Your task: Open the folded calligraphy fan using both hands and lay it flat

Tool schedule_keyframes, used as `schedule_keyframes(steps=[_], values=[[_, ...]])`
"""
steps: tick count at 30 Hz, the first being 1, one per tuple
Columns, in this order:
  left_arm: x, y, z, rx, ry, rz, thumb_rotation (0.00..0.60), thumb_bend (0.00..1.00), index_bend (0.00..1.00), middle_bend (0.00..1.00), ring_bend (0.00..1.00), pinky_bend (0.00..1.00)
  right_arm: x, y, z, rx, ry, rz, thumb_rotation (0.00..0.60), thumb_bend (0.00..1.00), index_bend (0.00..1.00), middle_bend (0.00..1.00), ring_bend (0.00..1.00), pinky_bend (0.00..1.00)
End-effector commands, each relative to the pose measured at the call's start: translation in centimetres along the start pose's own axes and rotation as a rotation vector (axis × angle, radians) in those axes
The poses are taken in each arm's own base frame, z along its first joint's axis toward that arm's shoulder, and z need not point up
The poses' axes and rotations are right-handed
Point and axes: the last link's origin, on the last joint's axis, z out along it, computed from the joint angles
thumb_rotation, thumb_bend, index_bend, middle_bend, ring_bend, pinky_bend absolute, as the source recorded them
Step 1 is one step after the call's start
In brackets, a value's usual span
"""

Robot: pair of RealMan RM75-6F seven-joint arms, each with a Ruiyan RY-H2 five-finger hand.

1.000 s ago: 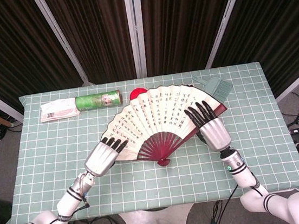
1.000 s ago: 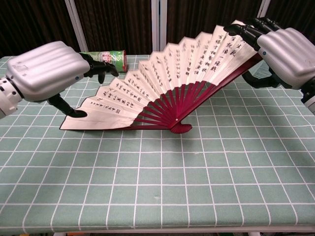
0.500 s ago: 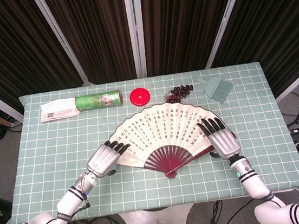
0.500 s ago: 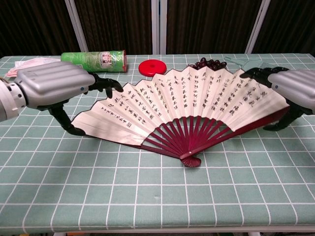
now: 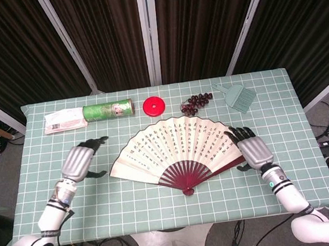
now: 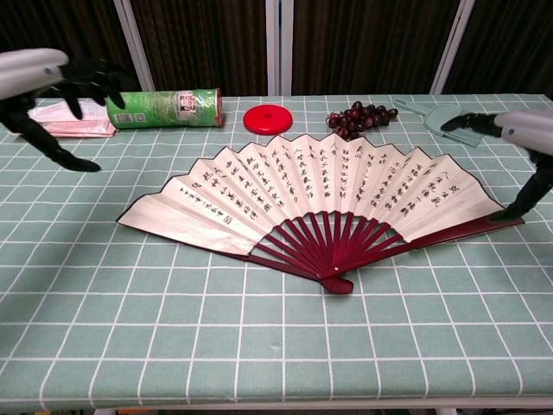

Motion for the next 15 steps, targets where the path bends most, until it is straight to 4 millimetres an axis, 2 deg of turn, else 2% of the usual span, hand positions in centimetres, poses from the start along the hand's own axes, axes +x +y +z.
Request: schedule_keyframes(steps=[1, 4, 8, 12, 15], values=[[1.7, -5.4, -3.2, 0.154, 0.088, 0.024, 0.6, 0.0, 0.15, 0.24, 0.23, 0.35, 3.7, 3.4, -2.7, 0.003, 0.198, 0.05, 0.6, 0.2, 0.0, 0.04, 0.0, 0.0], [2.1, -8.0, -6.4, 0.241, 0.124, 0.018, 0.6, 0.0, 0.17, 0.25, 0.23, 0.34, 4.6, 5.8, -4.9, -0.019, 0.249, 0.056, 0.6, 0.24, 0.0, 0.07, 0.0, 0.0], [2.1, -9.8, -11.1, 0.344, 0.17, 0.047, 0.6, 0.0, 0.18, 0.25, 0.23, 0.33, 4.8, 7.8, -8.2, -0.057, 0.281, 0.078, 0.6, 0.25, 0.0, 0.08, 0.0, 0.0], [1.6, -10.0, -15.5, 0.424, 0.179, 0.095, 0.6, 0.0, 0.18, 0.25, 0.23, 0.32, 4.3, 8.7, -11.6, -0.096, 0.305, 0.117, 0.6, 0.24, 0.0, 0.08, 0.0, 0.0], [1.5, -9.4, -17.5, 0.452, 0.172, 0.1, 0.6, 0.0, 0.19, 0.25, 0.23, 0.31, 4.0, 9.0, -13.5, -0.118, 0.323, 0.135, 0.6, 0.24, 0.0, 0.08, 0.0, 0.0]])
